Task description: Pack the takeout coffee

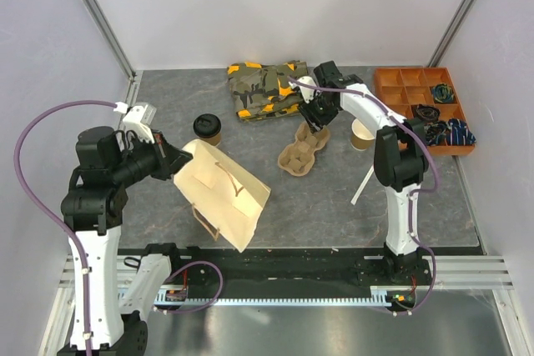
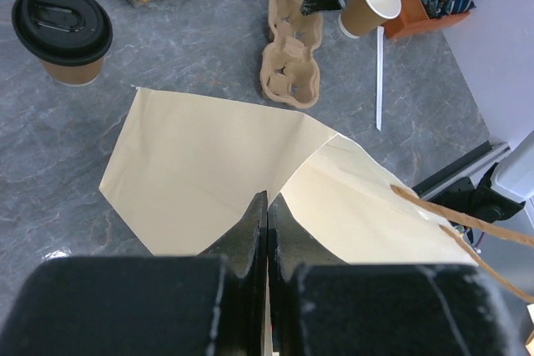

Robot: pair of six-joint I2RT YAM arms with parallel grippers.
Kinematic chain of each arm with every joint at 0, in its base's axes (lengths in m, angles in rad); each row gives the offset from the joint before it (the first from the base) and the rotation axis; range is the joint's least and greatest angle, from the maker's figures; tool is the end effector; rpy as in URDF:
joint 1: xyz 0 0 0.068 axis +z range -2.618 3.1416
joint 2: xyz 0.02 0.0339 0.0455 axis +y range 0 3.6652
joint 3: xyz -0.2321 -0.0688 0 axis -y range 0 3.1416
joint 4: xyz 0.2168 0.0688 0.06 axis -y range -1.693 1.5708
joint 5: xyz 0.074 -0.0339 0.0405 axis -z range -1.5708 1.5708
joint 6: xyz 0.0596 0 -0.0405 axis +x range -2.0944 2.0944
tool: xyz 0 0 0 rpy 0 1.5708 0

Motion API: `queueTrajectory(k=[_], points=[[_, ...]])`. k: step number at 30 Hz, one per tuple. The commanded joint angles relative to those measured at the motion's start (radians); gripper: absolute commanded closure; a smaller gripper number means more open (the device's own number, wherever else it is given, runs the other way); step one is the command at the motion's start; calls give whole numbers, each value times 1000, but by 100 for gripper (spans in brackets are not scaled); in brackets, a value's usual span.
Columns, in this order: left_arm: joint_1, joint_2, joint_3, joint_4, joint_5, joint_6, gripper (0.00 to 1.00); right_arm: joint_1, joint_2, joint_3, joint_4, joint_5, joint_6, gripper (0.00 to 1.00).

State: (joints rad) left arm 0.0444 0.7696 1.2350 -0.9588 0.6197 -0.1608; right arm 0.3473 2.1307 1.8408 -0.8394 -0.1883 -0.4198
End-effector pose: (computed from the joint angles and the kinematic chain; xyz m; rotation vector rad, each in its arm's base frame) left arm 0.1294 -0.0289 0.3679 0.1759 2.0298 -0.7091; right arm 0.3956 0.1551 0.1858 -1.0575 2.4686 0.2315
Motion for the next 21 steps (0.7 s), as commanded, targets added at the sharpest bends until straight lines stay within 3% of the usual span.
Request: queueTrajectory(k=[1, 7, 13, 21], points=[[6, 5, 60, -55, -66, 7, 98, -10, 60, 50, 33, 27, 18, 45], [6, 4, 142, -145, -104, -59, 98, -11, 113, 61, 37, 23, 15, 45], [6, 13, 233, -264, -185, 4, 98, -13, 110, 69, 39, 15, 24, 45], [8, 20, 210, -311, -235, 24, 98, -14, 52, 74, 22, -22, 58, 39]])
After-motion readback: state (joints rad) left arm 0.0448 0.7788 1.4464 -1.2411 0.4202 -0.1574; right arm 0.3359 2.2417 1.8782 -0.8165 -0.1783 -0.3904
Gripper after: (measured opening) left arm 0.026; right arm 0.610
